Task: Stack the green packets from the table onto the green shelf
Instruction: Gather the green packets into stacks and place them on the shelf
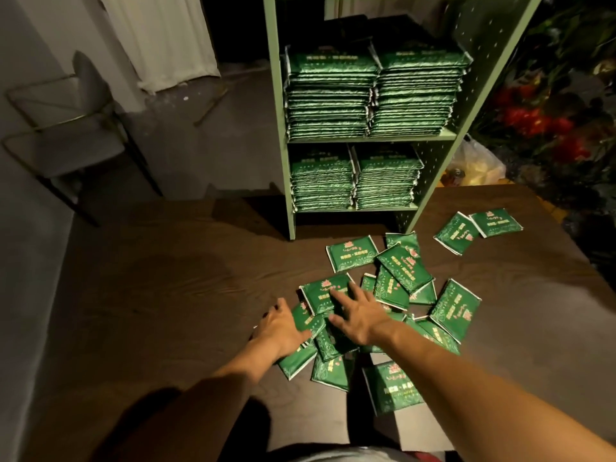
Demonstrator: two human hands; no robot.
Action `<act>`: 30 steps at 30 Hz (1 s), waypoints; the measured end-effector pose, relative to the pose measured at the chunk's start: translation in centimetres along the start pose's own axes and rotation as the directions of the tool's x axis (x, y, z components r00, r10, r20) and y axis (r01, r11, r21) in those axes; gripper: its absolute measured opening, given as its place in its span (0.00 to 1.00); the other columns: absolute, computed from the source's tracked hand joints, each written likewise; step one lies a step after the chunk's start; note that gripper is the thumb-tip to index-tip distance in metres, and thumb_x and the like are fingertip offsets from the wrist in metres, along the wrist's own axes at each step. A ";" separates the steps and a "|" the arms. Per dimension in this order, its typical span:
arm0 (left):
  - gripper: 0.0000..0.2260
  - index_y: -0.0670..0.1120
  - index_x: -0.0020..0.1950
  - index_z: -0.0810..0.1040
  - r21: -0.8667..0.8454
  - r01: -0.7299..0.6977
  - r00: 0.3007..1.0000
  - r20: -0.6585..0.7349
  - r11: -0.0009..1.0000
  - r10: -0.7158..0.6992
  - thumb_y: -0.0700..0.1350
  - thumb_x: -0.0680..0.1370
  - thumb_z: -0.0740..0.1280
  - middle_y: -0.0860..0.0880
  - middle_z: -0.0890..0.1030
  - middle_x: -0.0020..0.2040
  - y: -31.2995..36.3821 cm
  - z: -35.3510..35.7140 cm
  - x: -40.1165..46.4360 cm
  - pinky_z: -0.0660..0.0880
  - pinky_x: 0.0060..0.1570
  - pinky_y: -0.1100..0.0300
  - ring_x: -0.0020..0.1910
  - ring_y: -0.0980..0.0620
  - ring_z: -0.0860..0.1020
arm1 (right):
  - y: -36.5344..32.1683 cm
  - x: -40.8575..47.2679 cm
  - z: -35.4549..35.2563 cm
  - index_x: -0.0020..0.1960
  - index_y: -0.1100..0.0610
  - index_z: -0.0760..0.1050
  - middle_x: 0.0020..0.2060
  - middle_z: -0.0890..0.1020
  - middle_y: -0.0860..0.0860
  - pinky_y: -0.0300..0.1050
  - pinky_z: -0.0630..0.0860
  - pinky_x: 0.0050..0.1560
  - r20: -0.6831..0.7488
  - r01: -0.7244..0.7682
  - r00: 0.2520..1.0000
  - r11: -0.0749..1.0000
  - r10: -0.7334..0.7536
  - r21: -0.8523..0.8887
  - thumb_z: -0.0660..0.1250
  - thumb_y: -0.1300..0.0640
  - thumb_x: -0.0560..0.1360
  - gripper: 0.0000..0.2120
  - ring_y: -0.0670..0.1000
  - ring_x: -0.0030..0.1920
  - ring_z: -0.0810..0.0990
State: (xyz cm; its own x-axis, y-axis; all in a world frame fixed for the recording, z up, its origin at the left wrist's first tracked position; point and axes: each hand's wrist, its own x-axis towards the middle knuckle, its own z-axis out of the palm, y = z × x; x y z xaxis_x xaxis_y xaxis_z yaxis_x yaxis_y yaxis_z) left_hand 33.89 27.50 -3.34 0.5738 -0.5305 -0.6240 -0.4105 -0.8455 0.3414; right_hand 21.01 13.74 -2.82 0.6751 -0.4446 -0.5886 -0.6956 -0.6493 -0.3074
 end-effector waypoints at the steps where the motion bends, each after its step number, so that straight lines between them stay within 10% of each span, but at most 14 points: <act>1: 0.47 0.43 0.82 0.44 -0.040 0.012 1.000 -0.002 0.999 -0.012 0.55 0.77 0.72 0.40 0.58 0.81 -0.1 0.2 0.2 0.62 0.76 0.48 0.79 0.40 0.61 | -0.2 -0.3 0.5 0.81 0.39 0.42 0.81 0.41 0.54 0.62 0.44 0.78 0.003 0.010 1.000 1.000 -0.010 -0.022 0.53 0.36 0.81 0.33 0.64 0.80 0.43; 9: 0.28 0.46 0.68 0.70 -0.311 0.098 0.992 -0.039 0.945 -0.116 0.44 0.73 0.77 0.44 0.77 0.64 -1.3 0.2 2.6 0.77 0.60 0.54 0.61 0.45 0.78 | 0.3 -0.6 1.0 0.59 0.53 0.78 0.64 0.69 0.50 0.48 0.74 0.68 -0.220 0.023 0.973 0.926 0.065 0.376 0.69 0.46 0.78 0.14 0.54 0.62 0.75; 21: 0.13 0.53 0.49 0.70 -0.326 -0.059 0.990 -0.138 0.944 0.014 0.42 0.75 0.74 0.53 0.76 0.48 -1.9 0.3 3.0 0.71 0.39 0.59 0.43 0.52 0.76 | -1.2 -0.1 -0.2 0.75 0.49 0.59 0.54 0.73 0.51 0.45 0.77 0.62 -0.252 -0.025 0.959 0.928 0.127 0.372 0.81 0.54 0.67 0.44 0.51 0.53 0.76; 27: 0.15 0.44 0.60 0.78 -0.850 0.007 0.997 -0.034 0.527 -0.069 0.29 0.77 0.66 0.45 0.85 0.48 -1.6 -0.7 3.1 0.80 0.55 0.44 0.49 0.43 0.83 | -2.4 -0.1 -1.5 0.78 0.51 0.58 0.67 0.75 0.57 0.50 0.77 0.62 -0.155 -0.030 0.968 0.705 0.197 0.709 0.75 0.54 0.73 0.39 0.57 0.61 0.78; 30: 0.08 0.41 0.59 0.79 -0.961 0.124 0.991 0.132 0.246 0.019 0.38 0.81 0.65 0.41 0.83 0.54 -1.5 -1.7 2.6 0.75 0.64 0.45 0.52 0.44 0.81 | -2.7 -0.3 -2.4 0.72 0.58 0.68 0.59 0.81 0.55 0.46 0.80 0.54 -0.023 -0.103 0.974 0.530 0.227 0.841 0.74 0.56 0.74 0.29 0.52 0.53 0.81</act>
State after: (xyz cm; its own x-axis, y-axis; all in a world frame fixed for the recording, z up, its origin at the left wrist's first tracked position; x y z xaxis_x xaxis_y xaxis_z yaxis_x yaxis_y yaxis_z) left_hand 37.20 27.31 -4.23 0.4668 -0.5342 -0.7048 0.6514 -0.3314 0.6826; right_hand 23.31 14.18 -0.04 0.5053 -0.5947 -0.6253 -0.6453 0.2208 -0.7313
